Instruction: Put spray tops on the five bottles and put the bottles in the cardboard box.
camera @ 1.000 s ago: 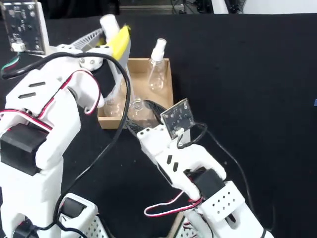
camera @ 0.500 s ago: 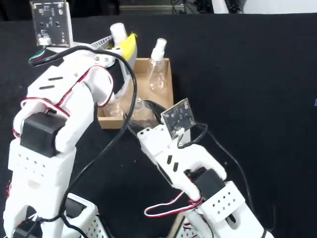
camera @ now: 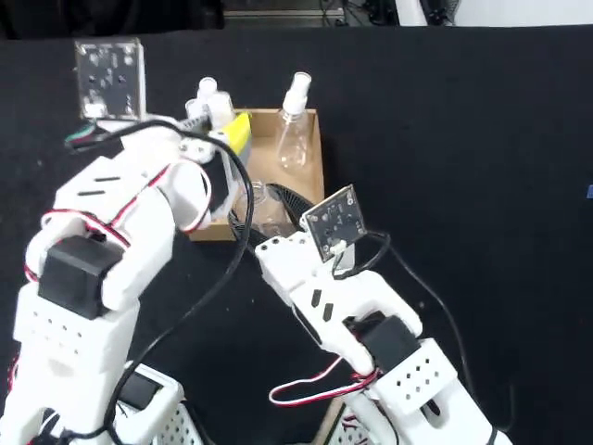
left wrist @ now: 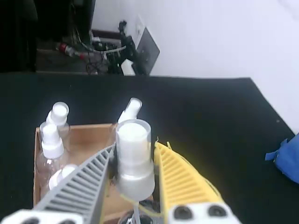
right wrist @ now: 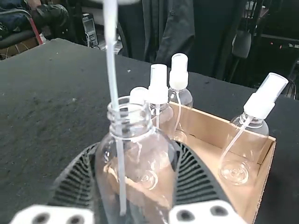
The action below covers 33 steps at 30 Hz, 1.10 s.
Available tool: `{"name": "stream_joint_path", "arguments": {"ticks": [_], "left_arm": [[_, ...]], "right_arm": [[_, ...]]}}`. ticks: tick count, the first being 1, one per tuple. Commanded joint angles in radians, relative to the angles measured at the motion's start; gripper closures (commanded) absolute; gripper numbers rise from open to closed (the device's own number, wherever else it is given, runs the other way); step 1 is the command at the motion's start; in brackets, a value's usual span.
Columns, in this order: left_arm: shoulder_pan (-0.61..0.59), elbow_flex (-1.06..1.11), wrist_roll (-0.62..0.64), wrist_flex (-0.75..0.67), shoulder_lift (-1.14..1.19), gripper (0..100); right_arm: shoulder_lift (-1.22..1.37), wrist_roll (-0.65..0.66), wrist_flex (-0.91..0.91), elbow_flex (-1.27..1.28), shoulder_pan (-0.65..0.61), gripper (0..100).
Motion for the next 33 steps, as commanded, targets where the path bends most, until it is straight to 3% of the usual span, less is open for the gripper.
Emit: {"name": "stream_joint_path", "arguments": {"ticks": [1,5,11,17,25,33], "left_arm": [[0.005,0.081,-0.006,-0.064,-0.084,87],[0.051,0.165,-0.006,-0.097,-0.183,75],[0.053,0.179,-0.009,-0.098,-0.279,75],[-0.124,0.18,-0.009,-0.098,-0.281,75],[-0.423,0.231,-0.009,-0.012,-0.281,75],[-0.634,0.604,-0.005,-0.209,-0.292,75]], "right_arm": [[-0.027,-0.006,-0.035,-0.008,-0.009,98.7],[-0.027,-0.006,-0.035,-0.008,-0.009,98.7],[-0.027,-0.008,-0.034,-0.008,-0.009,98.7],[-0.027,-0.006,-0.034,-0.008,-0.002,98.8],[-0.013,-0.014,-0.094,-0.007,0.175,98.8],[0.237,-0.014,-0.382,0.01,0.218,98.8]]}}
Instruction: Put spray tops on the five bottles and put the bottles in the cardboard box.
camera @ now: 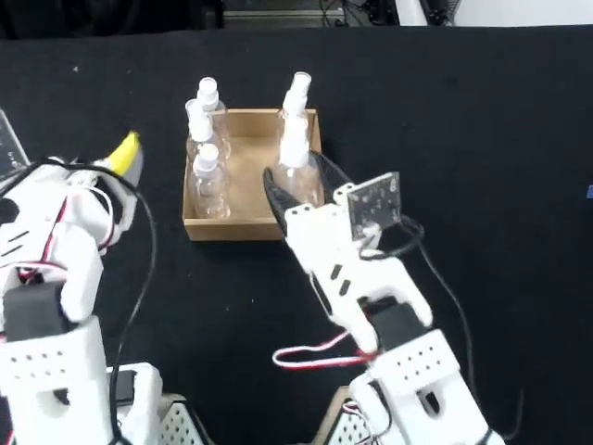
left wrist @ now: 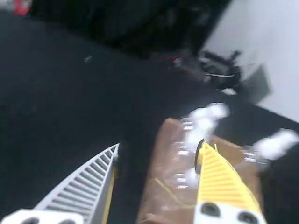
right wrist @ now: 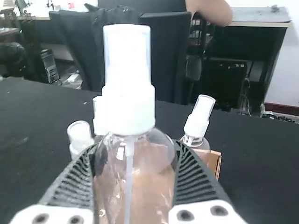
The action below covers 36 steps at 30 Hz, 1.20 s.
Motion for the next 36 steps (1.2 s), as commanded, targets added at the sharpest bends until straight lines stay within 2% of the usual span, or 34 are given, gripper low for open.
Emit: {"name": "stream_joint_path", "arguments": {"ticks": [1,5,11,29,36], "left_arm": [[-0.067,0.137,0.002,-0.114,-0.015,75],[-0.079,0.268,0.005,-0.203,-0.015,75],[-0.054,0.352,0.005,-0.252,-0.015,75],[-0.053,0.383,0.005,-0.25,-0.015,75],[-0.053,0.383,0.005,-0.25,-0.015,75]], "right_arm": [[0.173,-0.006,-0.175,-0.021,0.031,98.8],[0.338,0.002,-0.315,-0.038,0.031,98.8],[0.496,0.003,-0.497,-0.041,0.031,98.8],[0.806,0.005,-0.816,-0.039,0.031,98.7],[0.969,0.005,-1.005,-0.031,0.035,98.8]]}}
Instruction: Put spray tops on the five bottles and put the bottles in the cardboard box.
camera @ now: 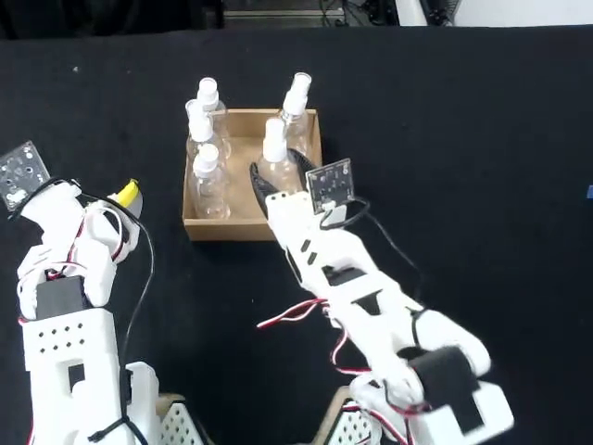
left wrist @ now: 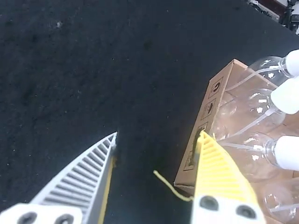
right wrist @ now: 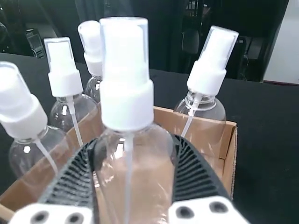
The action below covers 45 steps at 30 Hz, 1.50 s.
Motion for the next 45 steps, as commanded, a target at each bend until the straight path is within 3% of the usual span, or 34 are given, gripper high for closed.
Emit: {"name": "stream_joint_path", "arguments": {"ticks": [1,5,13,45], "left_arm": [[0.01,-0.018,0.005,-0.023,-0.017,75],[0.01,-0.018,0.005,-0.023,-0.017,75],[0.01,-0.018,0.005,-0.023,-0.017,75],[0.01,-0.021,0.005,-0.023,-0.017,75]], "right_arm": [[0.058,0.003,-0.123,-0.03,0.035,98.8],[0.133,0.002,-0.222,-0.035,0.071,98.8],[0.182,-0.005,-0.23,-0.038,0.068,98.7],[0.182,-0.006,-0.133,-0.053,0.069,98.5]]}}
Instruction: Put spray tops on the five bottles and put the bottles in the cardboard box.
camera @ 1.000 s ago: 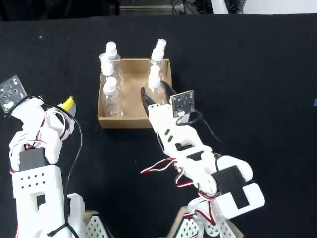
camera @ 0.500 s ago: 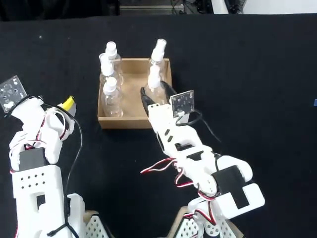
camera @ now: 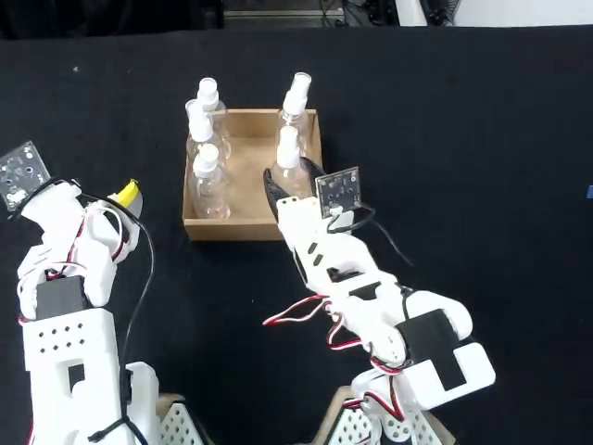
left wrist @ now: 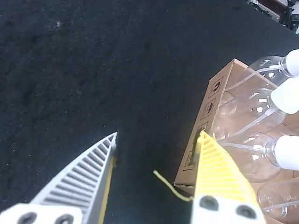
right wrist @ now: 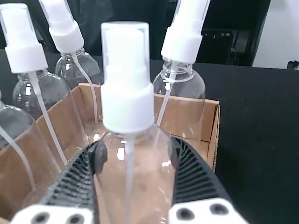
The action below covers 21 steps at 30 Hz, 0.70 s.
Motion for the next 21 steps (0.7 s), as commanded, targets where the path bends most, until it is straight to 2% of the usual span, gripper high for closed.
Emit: {"name": "stream_joint_path", "arguments": {"ticks": [1,4,11,21], "left_arm": [[0.01,-0.021,0.005,-0.023,-0.017,75],[0.01,-0.022,0.005,-0.023,-0.017,75],[0.01,-0.022,0.005,-0.023,-0.017,75],[0.01,-0.024,0.005,-0.025,-0.017,75]], "right_arm": [[0.001,-0.003,0.005,-0.051,0.014,98.5],[0.001,-0.002,0.005,-0.051,0.014,97.7],[0.001,0.002,0.009,-0.051,0.012,80.7],[-0.007,0.002,0.002,-0.044,0.012,82.2]]}}
